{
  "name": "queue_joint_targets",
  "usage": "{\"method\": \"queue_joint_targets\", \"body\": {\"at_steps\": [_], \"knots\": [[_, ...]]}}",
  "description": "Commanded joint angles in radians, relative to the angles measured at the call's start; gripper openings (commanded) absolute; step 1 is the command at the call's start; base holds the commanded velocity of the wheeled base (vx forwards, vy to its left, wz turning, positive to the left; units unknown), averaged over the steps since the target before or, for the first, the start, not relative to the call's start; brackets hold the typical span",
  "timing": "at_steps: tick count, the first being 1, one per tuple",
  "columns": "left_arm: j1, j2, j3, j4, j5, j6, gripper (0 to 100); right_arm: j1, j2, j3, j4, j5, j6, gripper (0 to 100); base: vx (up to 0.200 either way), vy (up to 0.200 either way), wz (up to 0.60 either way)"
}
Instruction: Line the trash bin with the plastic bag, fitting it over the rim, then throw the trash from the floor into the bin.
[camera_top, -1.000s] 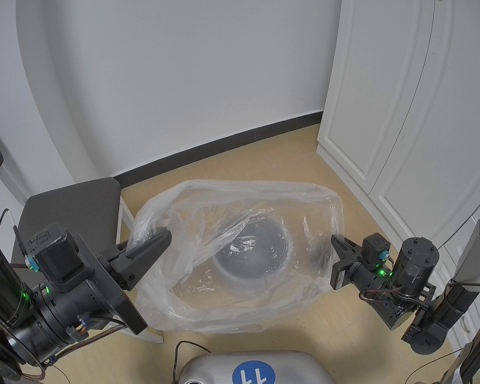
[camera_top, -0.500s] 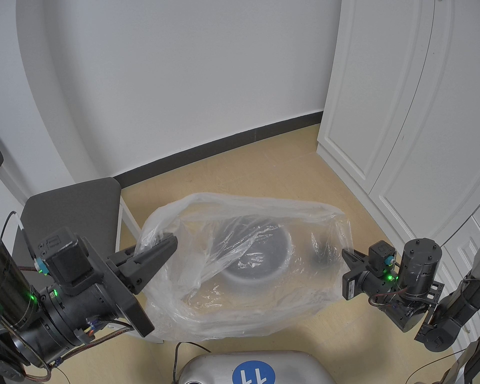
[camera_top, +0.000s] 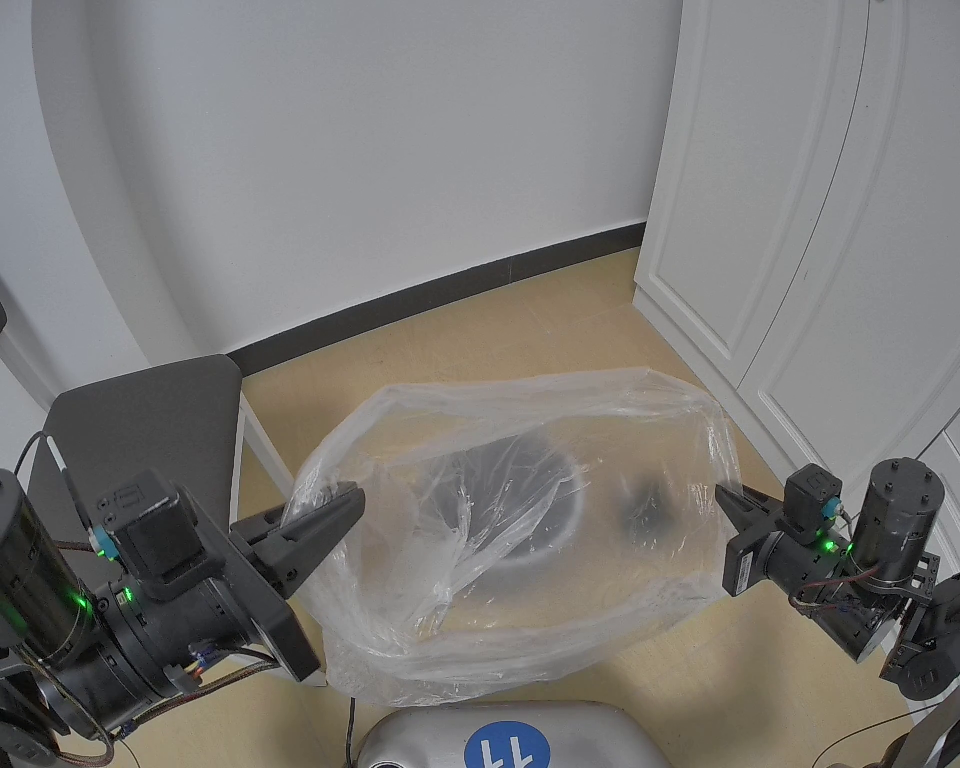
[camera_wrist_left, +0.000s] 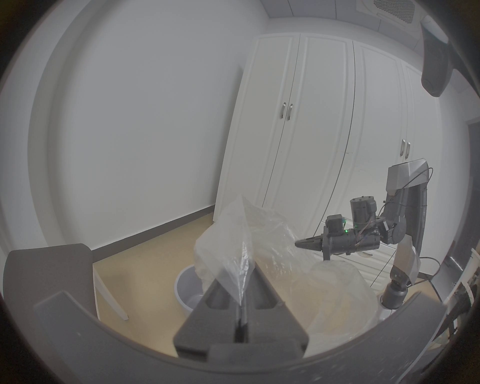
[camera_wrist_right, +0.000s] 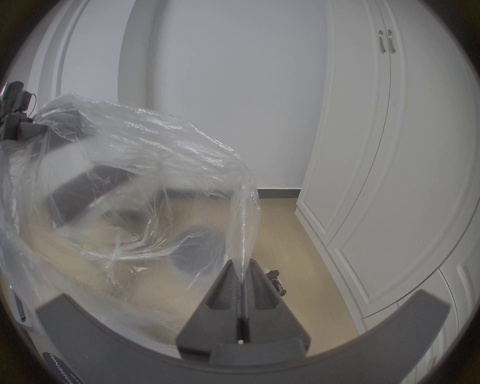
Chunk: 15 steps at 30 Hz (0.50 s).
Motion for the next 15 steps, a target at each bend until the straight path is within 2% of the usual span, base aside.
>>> {"method": "queue_joint_targets", "body": {"at_steps": [1, 7, 12, 15], "knots": [[0.000, 0.010, 0.003, 0.000, 0.000, 0.000, 0, 0.003, -0.051, 0.025, 0.000, 0.010, -0.002, 0, 0.000, 0.000, 0.00], [0.005, 0.013, 0.013, 0.013, 0.012, 0.007, 0, -0.012, -0.065, 0.038, -0.001, 0.012, -0.008, 0, 0.000, 0.000, 0.00], [0.012, 0.049, 0.013, 0.016, 0.072, 0.023, 0, -0.004, -0.077, 0.052, -0.001, 0.013, -0.016, 0, 0.000, 0.000, 0.00], [0.037, 0.097, 0.013, 0.026, 0.137, 0.072, 0, -0.003, -0.081, 0.072, -0.001, 0.013, -0.033, 0, 0.000, 0.000, 0.00]]}}
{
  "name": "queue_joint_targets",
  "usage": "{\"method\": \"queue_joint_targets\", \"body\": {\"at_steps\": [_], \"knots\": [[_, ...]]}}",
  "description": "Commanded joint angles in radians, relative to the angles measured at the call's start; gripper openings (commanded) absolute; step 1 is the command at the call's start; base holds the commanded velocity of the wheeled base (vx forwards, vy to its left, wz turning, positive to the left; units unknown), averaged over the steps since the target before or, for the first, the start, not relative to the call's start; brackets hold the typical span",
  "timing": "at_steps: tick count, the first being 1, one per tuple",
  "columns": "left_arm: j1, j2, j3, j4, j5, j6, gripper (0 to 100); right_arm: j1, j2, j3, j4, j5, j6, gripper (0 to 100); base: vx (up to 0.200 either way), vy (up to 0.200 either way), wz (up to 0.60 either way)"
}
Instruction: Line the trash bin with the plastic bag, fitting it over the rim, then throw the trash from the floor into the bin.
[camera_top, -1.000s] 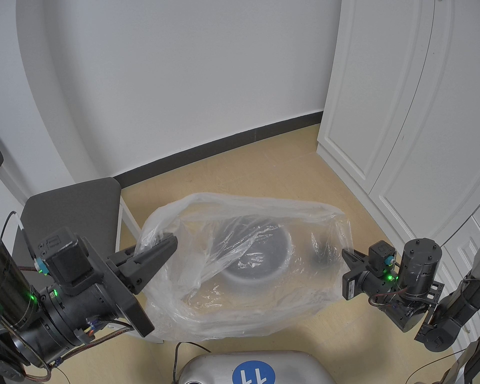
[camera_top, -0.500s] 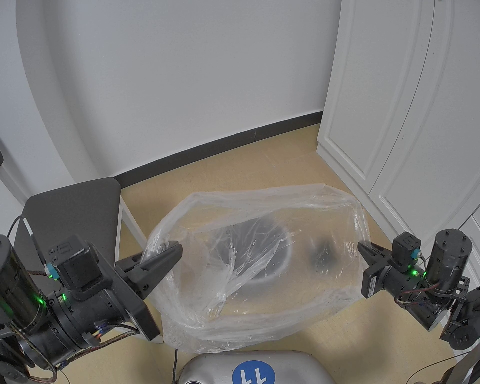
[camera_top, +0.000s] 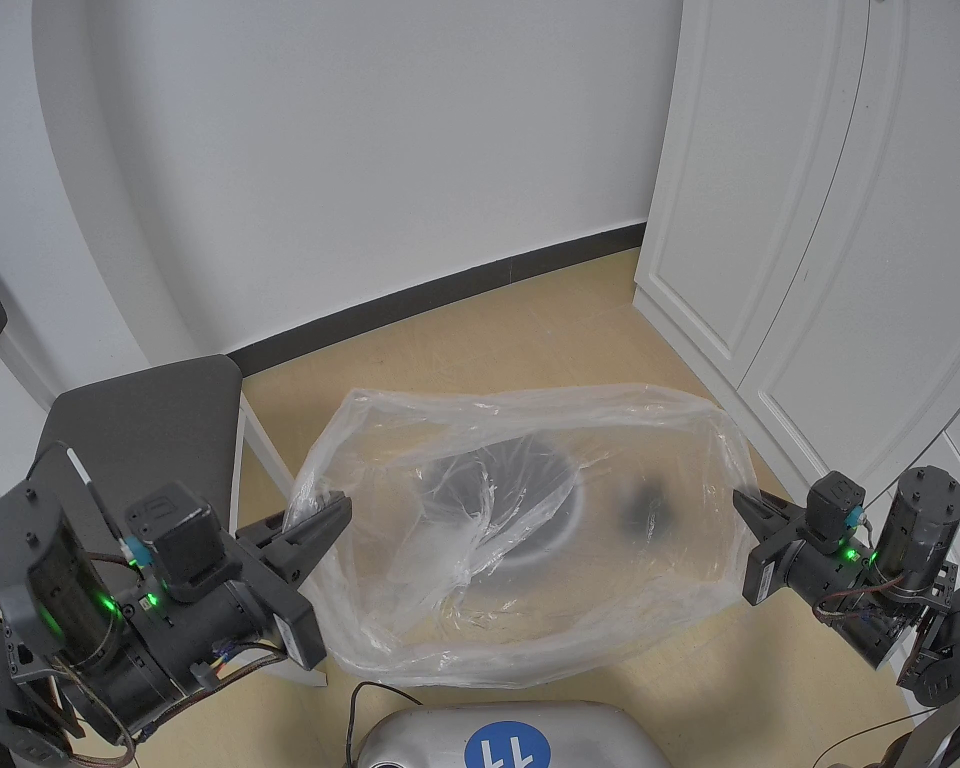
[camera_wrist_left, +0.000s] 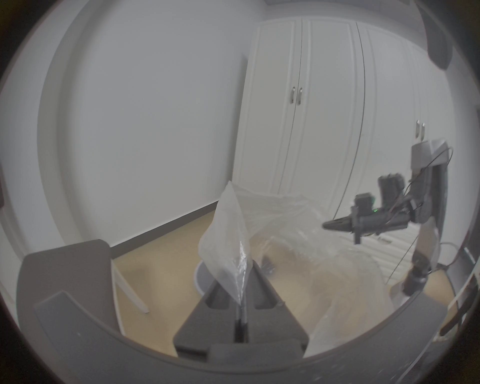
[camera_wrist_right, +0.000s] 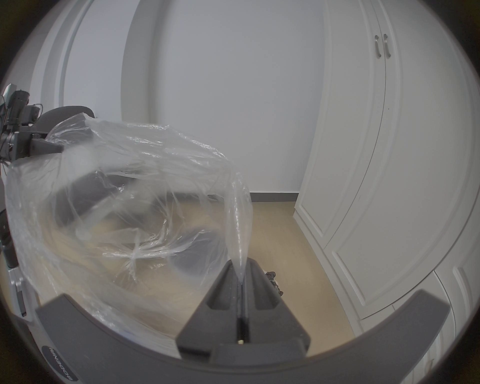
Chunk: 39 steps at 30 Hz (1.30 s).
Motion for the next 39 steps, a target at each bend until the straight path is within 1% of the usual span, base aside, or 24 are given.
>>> {"method": "queue_joint_targets", "body": {"at_steps": [1, 2, 4, 6, 14, 19, 21, 23, 26, 28, 33, 36, 37, 38, 39], "knots": [[0.029, 0.077, 0.001, 0.007, 0.063, 0.051, 0, 0.003, -0.009, 0.022, 0.001, 0.000, -0.015, 0, 0.000, 0.000, 0.00], [0.034, 0.098, 0.001, 0.006, 0.099, 0.074, 0, 0.003, -0.006, 0.023, 0.001, 0.000, -0.018, 0, 0.000, 0.000, 0.00], [0.034, 0.135, 0.000, -0.003, 0.165, 0.088, 0, 0.006, 0.001, 0.025, 0.001, -0.001, -0.020, 0, 0.000, 0.000, 0.00], [0.034, 0.154, -0.003, -0.008, 0.199, 0.088, 0, 0.008, 0.006, 0.026, 0.002, 0.000, -0.020, 0, 0.000, 0.000, 0.00], [0.038, 0.143, -0.003, -0.013, 0.205, 0.088, 0, 0.008, 0.031, 0.026, -0.001, -0.006, -0.020, 0, 0.000, 0.000, 0.00], [0.058, 0.121, -0.002, -0.026, 0.201, 0.088, 0, -0.012, 0.038, 0.019, -0.002, -0.006, -0.018, 0, 0.000, 0.000, 0.00], [0.070, 0.095, -0.005, -0.026, 0.188, 0.085, 0, -0.047, 0.038, 0.016, -0.004, -0.001, -0.021, 0, 0.000, 0.000, 0.00], [0.086, 0.081, -0.002, -0.026, 0.162, 0.085, 0, -0.066, 0.034, 0.013, -0.005, -0.001, -0.021, 0, 0.000, 0.000, 0.00], [0.132, 0.054, 0.004, -0.025, 0.083, 0.084, 0, -0.092, 0.032, -0.001, -0.004, -0.001, -0.021, 0, 0.000, 0.000, 0.00], [0.158, 0.049, 0.009, -0.025, 0.050, 0.084, 0, -0.106, 0.032, -0.006, -0.004, 0.000, -0.023, 0, 0.000, 0.000, 0.00], [0.205, 0.051, 0.007, -0.026, 0.030, 0.085, 0, -0.130, 0.029, -0.017, -0.005, 0.000, -0.023, 0, 0.000, 0.000, 0.00], [0.210, 0.051, 0.007, -0.025, 0.027, 0.087, 0, -0.133, 0.029, -0.017, -0.005, 0.000, -0.023, 0, 0.000, 0.000, 0.00], [0.233, 0.051, 0.007, -0.025, 0.000, 0.087, 0, -0.138, 0.028, -0.018, -0.005, 0.000, -0.023, 0, 0.000, 0.000, 0.00], [0.233, 0.051, 0.007, -0.025, 0.000, 0.087, 0, -0.138, 0.028, -0.018, -0.005, 0.000, -0.023, 0, 0.000, 0.000, 0.00], [0.251, 0.051, 0.007, -0.026, -0.009, 0.087, 0, -0.139, 0.028, -0.017, -0.004, 0.000, -0.023, 0, 0.000, 0.000, 0.00]]}}
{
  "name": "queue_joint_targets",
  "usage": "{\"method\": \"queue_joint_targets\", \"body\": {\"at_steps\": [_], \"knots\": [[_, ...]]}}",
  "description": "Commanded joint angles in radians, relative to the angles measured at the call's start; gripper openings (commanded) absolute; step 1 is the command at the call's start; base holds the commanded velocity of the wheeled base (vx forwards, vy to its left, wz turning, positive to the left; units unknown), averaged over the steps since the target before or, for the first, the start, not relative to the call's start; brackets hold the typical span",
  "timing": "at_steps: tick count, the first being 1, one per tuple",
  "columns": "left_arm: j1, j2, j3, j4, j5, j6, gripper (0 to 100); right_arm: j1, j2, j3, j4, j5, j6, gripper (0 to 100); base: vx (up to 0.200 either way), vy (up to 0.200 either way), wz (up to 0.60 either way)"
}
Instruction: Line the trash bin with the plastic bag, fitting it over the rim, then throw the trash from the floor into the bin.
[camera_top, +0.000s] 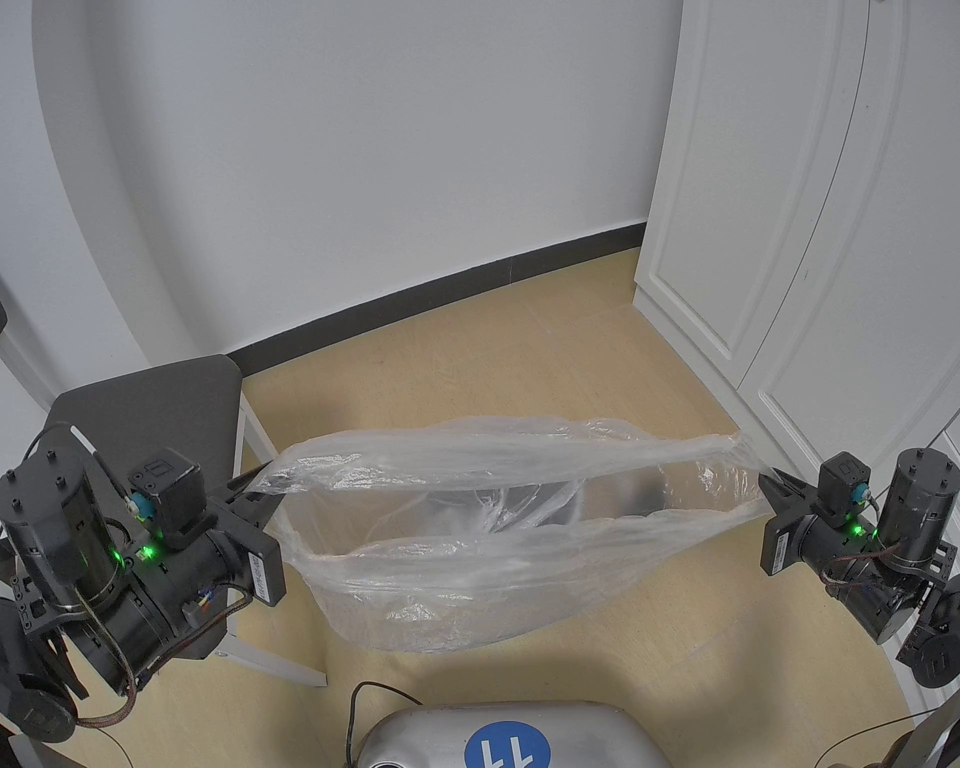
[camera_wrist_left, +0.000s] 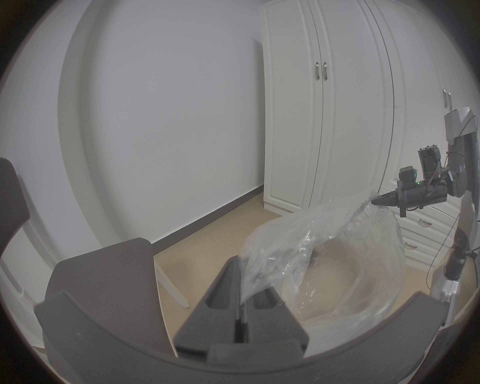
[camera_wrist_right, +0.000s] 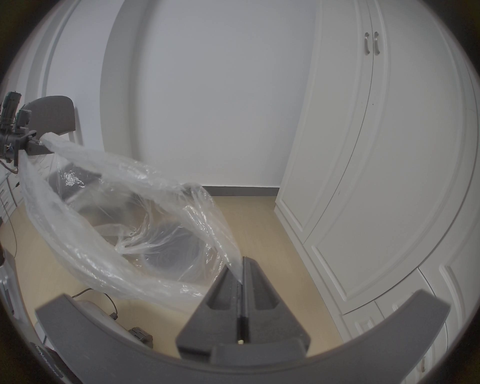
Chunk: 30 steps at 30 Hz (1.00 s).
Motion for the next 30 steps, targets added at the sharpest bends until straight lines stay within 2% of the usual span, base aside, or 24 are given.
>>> {"method": "queue_joint_targets", "body": {"at_steps": [1, 30], "knots": [[0.042, -0.006, -0.001, -0.002, -0.012, 0.000, 0, -0.008, 0.000, -0.001, -0.001, 0.000, 0.000, 0, 0.000, 0.000, 0.00], [0.098, -0.001, -0.009, -0.002, -0.012, 0.006, 0, -0.019, 0.000, -0.001, 0.001, 0.000, 0.000, 0, 0.000, 0.000, 0.00]]}}
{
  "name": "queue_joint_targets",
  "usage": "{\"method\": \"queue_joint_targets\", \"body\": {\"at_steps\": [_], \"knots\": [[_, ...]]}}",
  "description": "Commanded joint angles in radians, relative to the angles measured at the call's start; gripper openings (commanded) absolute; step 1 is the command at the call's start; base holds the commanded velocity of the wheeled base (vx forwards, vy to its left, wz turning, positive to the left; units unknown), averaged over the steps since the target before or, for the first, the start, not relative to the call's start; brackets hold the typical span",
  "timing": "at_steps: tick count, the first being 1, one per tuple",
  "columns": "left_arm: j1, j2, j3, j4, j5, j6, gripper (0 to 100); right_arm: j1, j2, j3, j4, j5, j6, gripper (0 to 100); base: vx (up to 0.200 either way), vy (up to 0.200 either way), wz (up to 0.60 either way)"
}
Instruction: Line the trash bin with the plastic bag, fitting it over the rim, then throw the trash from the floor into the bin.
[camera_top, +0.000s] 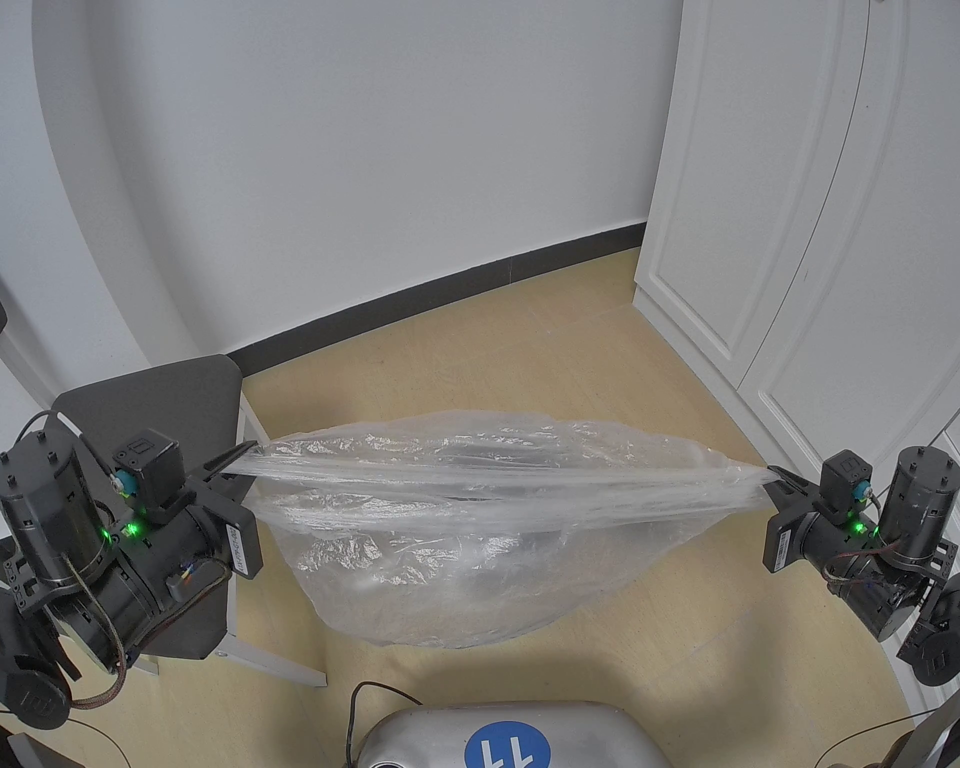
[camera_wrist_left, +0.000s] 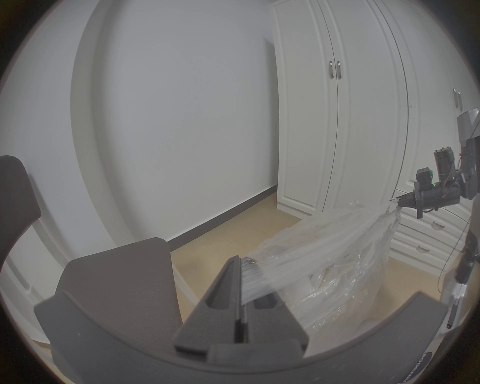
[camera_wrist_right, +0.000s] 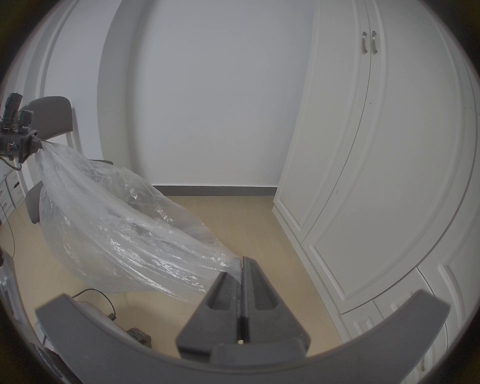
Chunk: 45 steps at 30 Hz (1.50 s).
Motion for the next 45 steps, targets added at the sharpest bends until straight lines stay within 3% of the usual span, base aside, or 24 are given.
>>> {"method": "queue_joint_targets", "body": {"at_steps": [1, 29, 40, 45], "knots": [[0.001, 0.001, 0.001, 0.000, 0.001, 0.000, 0, -0.005, 0.001, -0.001, 0.000, -0.001, -0.001, 0, 0.000, 0.000, 0.00], [0.041, -0.002, -0.004, 0.000, 0.001, 0.006, 0, -0.089, 0.003, -0.006, -0.001, 0.036, -0.043, 0, 0.000, 0.000, 0.00], [0.001, 0.031, -0.013, -0.002, 0.001, 0.003, 0, -0.022, 0.024, 0.017, -0.061, 0.085, -0.042, 0, 0.000, 0.000, 0.00], [-0.074, 0.068, -0.010, -0.004, 0.004, -0.002, 0, 0.046, 0.053, 0.035, -0.072, 0.087, -0.039, 0, 0.000, 0.000, 0.00]]}}
